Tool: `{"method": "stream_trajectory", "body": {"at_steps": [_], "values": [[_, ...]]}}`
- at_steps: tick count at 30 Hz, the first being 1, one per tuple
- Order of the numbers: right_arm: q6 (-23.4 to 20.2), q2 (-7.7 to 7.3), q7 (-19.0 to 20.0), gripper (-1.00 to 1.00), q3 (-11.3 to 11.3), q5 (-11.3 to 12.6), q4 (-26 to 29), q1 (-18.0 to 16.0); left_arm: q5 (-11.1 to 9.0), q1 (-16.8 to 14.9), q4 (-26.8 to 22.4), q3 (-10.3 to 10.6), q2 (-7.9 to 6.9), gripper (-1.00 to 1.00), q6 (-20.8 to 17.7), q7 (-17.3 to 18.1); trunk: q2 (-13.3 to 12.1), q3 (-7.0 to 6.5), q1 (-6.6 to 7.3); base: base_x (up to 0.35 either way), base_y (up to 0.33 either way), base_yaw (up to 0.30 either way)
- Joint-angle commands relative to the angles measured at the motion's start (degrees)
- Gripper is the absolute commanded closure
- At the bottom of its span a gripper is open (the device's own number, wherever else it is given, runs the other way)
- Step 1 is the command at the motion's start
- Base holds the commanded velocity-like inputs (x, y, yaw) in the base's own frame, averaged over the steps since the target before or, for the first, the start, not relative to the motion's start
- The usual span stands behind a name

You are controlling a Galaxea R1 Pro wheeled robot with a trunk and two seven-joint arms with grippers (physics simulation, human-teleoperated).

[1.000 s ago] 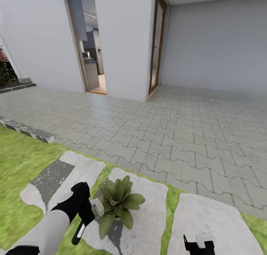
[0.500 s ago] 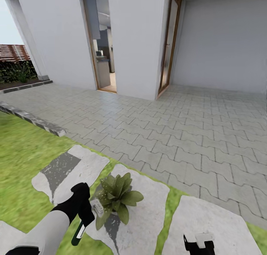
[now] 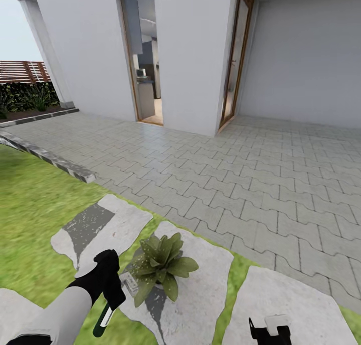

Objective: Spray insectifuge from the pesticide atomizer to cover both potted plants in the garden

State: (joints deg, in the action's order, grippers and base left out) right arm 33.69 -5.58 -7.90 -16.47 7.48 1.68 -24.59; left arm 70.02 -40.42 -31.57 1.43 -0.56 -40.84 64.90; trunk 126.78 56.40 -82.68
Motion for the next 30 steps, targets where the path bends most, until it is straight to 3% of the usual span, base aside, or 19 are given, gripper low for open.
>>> {"method": "stream_trajectory", "body": {"at_steps": [1, 4, 8, 12, 16, 21, 30], "values": [[0.1, -0.17, -0.1, -1.0, -0.6, 0.5, 0.0, 0.0, 0.1, 0.1, 0.5, 0.2, 0.02, 1.0, -0.4, 0.4, 0.0, 0.05, 0.01, 0.0, 0.0, 0.0], [0.1, -0.22, 0.0, -1.0, -0.6, 0.5, 0.0, 0.0, 0.1, 0.1, 3.8, 0.2, 0.03, 1.0, -0.3, 0.1, 0.0, 0.05, 0.01, 0.0, 0.0, 0.0], [0.1, -0.14, -0.1, -1.0, -0.6, 0.6, 0.0, 0.0, -0.3, 0.1, 6.3, -0.1, 0.15, 1.0, -0.3, -3.0, 0.0, 0.05, 0.01, 0.0, 0.0, 0.0], [0.1, -0.14, -0.1, -1.0, -0.6, 0.6, 0.0, 0.0, -0.6, -0.3, 4.7, -0.4, 0.58, 1.0, -0.4, -3.4, 0.0, 0.05, 0.01, 0.0, 0.0, 0.0], [0.1, -0.1, -0.1, -1.0, -0.6, 0.6, 0.0, 0.0, -0.7, -0.4, -1.2, -0.6, 1.53, 1.0, -0.5, -3.1, 0.0, 0.05, 0.01, 0.0, 0.0, 0.0], [0.1, 0.15, -0.1, -1.0, -0.6, 0.6, 0.0, 0.0, -0.8, -0.1, -0.4, -0.6, 1.67, 1.0, -0.4, -3.1, 0.0, 0.05, 0.01, 0.0, 0.0, 0.049], [0.1, 0.22, -0.1, -1.0, -0.6, 0.6, 0.0, 0.0, -0.7, 0.0, 0.8, -0.5, 1.7, 1.0, -0.4, -3.2, 0.0, 0.05, 0.01, 0.0, 0.0, 0.265]]}}
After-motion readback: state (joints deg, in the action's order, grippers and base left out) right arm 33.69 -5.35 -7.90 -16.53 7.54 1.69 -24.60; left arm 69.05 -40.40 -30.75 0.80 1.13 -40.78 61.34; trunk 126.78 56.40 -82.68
